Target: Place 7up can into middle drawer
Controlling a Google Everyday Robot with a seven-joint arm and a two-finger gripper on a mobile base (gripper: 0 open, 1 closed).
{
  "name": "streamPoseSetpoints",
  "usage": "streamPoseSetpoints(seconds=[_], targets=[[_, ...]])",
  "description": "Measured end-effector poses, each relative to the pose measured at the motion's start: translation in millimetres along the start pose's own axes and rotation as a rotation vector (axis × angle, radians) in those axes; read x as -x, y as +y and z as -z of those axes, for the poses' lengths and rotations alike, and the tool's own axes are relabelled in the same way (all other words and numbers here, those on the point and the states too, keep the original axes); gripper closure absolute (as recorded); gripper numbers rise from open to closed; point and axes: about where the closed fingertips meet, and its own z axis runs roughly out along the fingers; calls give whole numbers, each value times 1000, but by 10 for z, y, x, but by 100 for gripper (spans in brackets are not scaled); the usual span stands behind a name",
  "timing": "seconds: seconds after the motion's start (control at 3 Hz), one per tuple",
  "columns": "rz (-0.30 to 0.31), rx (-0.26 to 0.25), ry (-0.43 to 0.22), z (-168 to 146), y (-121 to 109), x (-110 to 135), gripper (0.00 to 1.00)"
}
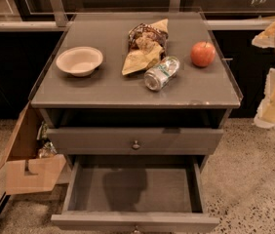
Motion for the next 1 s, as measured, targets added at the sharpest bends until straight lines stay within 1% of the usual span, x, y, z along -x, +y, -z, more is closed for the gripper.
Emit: streamPoseSetpoints(seconds=[0.33,0.67,1.0], targets=[[0,0,0,0,0,0,0],[54,8,-6,36,-38,28,0],[174,29,-23,81,-105,107,0]])
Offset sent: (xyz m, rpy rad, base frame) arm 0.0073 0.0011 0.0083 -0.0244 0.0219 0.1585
